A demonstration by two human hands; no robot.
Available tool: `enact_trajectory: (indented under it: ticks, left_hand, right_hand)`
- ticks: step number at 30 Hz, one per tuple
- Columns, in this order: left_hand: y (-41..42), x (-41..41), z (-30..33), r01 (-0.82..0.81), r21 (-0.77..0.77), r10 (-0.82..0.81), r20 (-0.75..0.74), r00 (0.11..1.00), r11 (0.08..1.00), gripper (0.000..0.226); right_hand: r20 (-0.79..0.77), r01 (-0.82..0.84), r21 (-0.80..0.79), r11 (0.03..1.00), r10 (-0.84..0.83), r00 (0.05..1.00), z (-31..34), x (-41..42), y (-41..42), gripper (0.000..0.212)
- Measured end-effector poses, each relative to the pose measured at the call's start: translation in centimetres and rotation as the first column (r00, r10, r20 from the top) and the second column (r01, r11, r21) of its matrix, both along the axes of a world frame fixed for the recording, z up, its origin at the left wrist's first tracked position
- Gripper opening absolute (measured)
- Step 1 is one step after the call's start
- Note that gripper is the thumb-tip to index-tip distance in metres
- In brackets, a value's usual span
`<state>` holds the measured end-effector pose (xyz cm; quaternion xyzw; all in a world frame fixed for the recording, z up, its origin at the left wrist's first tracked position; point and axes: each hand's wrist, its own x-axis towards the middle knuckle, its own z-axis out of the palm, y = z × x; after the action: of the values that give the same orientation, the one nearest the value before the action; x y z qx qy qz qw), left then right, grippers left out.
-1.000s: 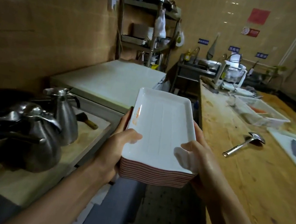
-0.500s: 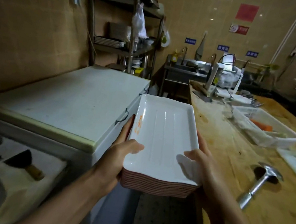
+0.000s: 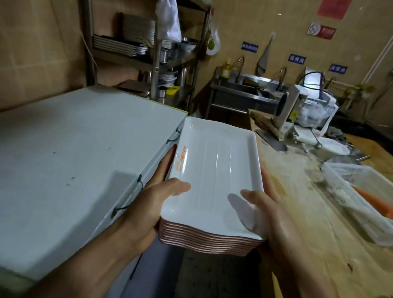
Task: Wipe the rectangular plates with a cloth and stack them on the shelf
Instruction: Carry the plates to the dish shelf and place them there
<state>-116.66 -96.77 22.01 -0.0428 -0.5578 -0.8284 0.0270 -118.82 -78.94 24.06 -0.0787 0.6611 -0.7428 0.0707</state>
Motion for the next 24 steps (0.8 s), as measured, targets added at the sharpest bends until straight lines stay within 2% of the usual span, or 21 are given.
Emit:
enact_trajectory:
  ticks: [4,13,20,24]
  left_hand:
    - [-2.2,-9.8,0.3,0.022,-0.018,-0.022,0.000,1.000,1.000,0.070]
    - [-4.0,-28.7,1.8,0.079,-0.041,-0.079,-0.002,0.997,0.996,0.078]
    - [-2.1,-43.7,0.5,0.020,0.002,-0.020,-0.007,1.000,1.000,0.079]
    - [-0.8,-53.2,1.3,-0.017,0.023,0.017,-0.004,1.000,1.000,0.072]
  right_hand:
    - [0.000,0.062,0.007,0.998,-0.062,0.998,0.7,-9.1,-2.0,0.056]
    - [-0.029,0.075,-0.019,0.997,-0.076,0.997,1.6,-26.9,-3.2,0.064]
    - [-0.060,0.022,-0.048,0.999,-0.025,0.998,-0.4,-43.1,-1.8,0.066]
    - [-0.055,-0.055,-0.059,0.997,0.052,0.997,0.5,-53.5,-0.3,0.077]
